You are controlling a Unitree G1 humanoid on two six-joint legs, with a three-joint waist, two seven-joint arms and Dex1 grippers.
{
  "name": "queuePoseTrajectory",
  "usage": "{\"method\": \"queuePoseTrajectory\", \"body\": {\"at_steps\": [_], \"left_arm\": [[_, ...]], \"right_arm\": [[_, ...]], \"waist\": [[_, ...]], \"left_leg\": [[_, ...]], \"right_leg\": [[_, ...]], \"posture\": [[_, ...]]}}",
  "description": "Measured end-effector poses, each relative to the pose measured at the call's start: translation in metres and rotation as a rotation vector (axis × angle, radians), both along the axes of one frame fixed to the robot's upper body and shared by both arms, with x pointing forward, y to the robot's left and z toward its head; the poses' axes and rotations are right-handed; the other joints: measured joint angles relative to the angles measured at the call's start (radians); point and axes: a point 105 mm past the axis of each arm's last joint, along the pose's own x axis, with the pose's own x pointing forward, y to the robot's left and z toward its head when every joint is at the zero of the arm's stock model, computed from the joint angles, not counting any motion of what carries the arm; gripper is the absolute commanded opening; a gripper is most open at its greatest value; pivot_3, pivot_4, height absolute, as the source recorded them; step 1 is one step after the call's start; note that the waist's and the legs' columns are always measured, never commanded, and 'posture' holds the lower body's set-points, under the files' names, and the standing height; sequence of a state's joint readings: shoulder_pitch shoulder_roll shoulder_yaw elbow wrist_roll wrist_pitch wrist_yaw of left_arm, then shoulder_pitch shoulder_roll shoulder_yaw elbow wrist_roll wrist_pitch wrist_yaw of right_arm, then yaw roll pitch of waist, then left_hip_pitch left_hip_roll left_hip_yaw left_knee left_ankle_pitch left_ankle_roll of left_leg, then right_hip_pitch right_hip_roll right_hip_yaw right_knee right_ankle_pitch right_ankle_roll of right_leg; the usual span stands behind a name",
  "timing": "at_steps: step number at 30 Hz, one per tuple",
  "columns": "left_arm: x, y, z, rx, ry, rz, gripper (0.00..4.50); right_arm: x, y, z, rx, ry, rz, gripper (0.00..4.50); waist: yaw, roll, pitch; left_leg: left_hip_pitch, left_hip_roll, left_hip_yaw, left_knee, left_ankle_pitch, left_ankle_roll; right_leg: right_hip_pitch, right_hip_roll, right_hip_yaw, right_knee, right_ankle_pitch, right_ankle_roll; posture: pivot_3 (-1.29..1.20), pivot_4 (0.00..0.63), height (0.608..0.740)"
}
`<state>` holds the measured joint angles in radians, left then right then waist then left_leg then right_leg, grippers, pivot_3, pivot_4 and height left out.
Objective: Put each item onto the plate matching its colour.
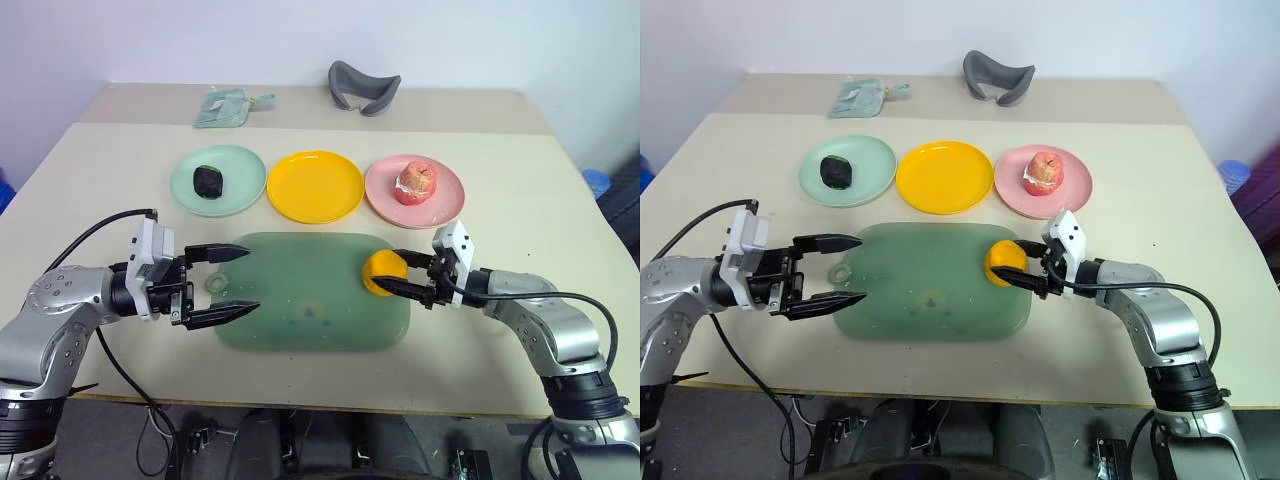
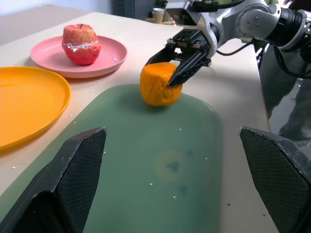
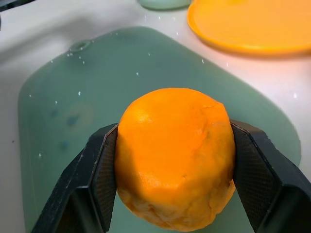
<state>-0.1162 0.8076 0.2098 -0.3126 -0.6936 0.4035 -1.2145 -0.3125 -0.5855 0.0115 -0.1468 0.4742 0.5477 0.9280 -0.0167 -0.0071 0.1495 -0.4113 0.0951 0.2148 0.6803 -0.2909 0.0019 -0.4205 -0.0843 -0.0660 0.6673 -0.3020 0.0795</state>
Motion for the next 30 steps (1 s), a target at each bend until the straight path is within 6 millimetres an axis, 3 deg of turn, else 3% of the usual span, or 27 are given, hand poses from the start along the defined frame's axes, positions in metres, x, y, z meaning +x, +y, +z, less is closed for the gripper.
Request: {"method": "queuePoseTrajectory", "body": {"at_steps": [8, 12, 15, 22, 26, 30], "left_arm": [[0.013, -0.004, -0.005, -0.087, -0.033, 0.156, 4.5], [0.022, 0.001, -0.015, -0.113, -0.038, 0.288, 4.5], [0.03, 0.005, -0.02, -0.133, -0.05, 0.404, 4.5], [0.037, 0.01, -0.026, -0.135, -0.101, 0.554, 4.5], [0.035, 0.009, -0.029, -0.129, -0.103, 0.577, 4.5], [0.037, 0.01, -0.029, -0.127, -0.115, 0.601, 4.5]], "right_arm": [[0.076, 0.039, 0.051, 0.091, -0.213, -0.115, 2.78], [0.099, 0.069, 0.039, 0.133, -0.174, -0.112, 2.78], [0.113, 0.077, 0.026, 0.121, -0.144, -0.135, 2.78], [0.136, 0.093, 0.03, 0.09, -0.181, -0.202, 2.78], [0.139, 0.093, 0.021, 0.073, -0.146, -0.225, 4.45], [0.141, 0.095, 0.022, 0.061, -0.167, -0.238, 4.45]], "waist": [[-0.002, 0.0, 0.0], [-0.002, -0.001, 0.0], [-0.003, 0.0, 0.0], [-0.025, 0.0, 0.0], [-0.029, 0.0, 0.0], [-0.03, 0.0, 0.0]], "left_leg": [[0.0, 0.0, 0.001, 0.0, 0.0, 0.0], [0.0, 0.0, 0.002, 0.0, 0.0, 0.0], [0.0, 0.0, 0.002, 0.0, 0.0, 0.0], [0.0, 0.0, 0.002, -0.001, 0.0, 0.0], [0.0, 0.001, 0.001, -0.001, 0.0, -0.001], [0.0, 0.001, 0.001, -0.001, 0.0, -0.001]], "right_leg": [[-0.001, 0.001, 0.0, 0.001, 0.0, 0.0], [0.0, 0.001, 0.0, 0.0, 0.0, 0.0], [0.0, 0.0, 0.0, 0.0, 0.0, 0.0], [-0.001, 0.0, 0.0, 0.001, 0.0, 0.0], [-0.001, 0.001, 0.0, 0.002, 0.0, 0.0], [-0.001, 0.001, 0.0, 0.002, 0.0, 0.0]], "posture": [[0.0, 0.15, 0.74], [0.0, 0.15, 0.74], [0.0, 0.15, 0.74], [0.0, 0.15, 0.74], [0.0, 0.15, 0.74], [0.0, 0.15, 0.74]]}}
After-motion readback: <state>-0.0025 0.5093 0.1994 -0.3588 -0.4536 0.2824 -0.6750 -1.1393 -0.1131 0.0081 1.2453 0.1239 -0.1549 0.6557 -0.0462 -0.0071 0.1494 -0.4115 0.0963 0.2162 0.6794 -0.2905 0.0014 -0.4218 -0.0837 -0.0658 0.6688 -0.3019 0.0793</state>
